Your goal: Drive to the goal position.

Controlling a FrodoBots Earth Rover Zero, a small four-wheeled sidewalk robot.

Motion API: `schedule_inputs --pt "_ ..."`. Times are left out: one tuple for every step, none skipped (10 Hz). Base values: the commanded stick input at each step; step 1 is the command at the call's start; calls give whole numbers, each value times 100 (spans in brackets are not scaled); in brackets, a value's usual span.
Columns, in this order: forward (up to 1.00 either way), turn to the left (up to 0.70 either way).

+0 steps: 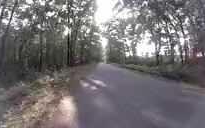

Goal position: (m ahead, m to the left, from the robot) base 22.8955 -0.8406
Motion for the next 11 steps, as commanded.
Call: schedule_inputs --pt "70 -1" --pt "70 -1" --pt "70 -1" --pt "70 -1" --pt "70 -1" --pt "70 -1" --pt "70 -1" --pt "70 -1" --pt "70 -1" --pt "70 -1" --pt "70 -1"
